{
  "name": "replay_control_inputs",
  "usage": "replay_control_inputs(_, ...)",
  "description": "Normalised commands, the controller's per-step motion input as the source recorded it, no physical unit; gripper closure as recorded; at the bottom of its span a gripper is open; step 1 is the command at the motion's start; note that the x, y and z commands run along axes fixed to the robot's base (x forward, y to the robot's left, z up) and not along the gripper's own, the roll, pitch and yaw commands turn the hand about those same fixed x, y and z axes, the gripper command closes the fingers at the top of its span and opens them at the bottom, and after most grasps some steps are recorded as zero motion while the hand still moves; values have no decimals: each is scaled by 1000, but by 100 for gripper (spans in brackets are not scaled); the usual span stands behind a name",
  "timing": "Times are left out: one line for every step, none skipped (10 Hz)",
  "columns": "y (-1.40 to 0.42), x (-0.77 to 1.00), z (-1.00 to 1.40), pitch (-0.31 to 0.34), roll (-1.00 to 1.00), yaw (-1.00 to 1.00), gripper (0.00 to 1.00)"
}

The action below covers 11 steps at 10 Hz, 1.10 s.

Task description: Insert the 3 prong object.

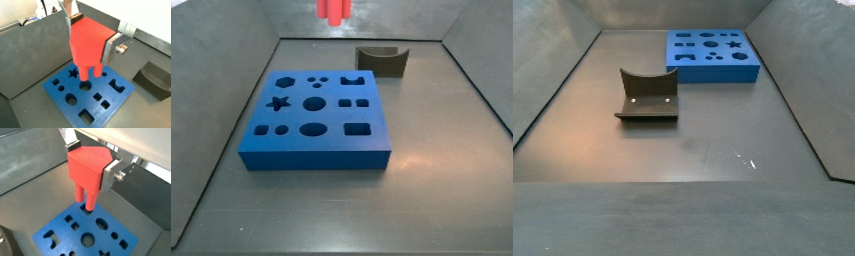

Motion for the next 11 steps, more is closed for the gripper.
replay_control_inputs(923, -123, -1000, -57, 37, 63, 100)
replay_control_inputs(937, -63, -1000, -36, 0, 71, 100)
replay_control_inputs(860, -23, -1000, -71, 0, 49, 100)
replay_control_inputs(754, 0, -906, -96, -76, 26, 100)
replay_control_inputs(689, -3, -889, -91, -99, 0, 100)
replay_control_inputs(663, -11, -877, -96, -109, 0, 100)
replay_control_inputs(597, -86, -854, -109, -137, 0, 100)
replay_control_inputs(157, -460, -877, -206, -61, -100, 100)
replay_control_inputs(-77, -691, -689, -209, 0, -357, 100)
replay_control_inputs(-277, -543, -311, -151, 0, -237, 100)
replay_control_inputs(-220, -289, -209, -123, 0, -20, 100)
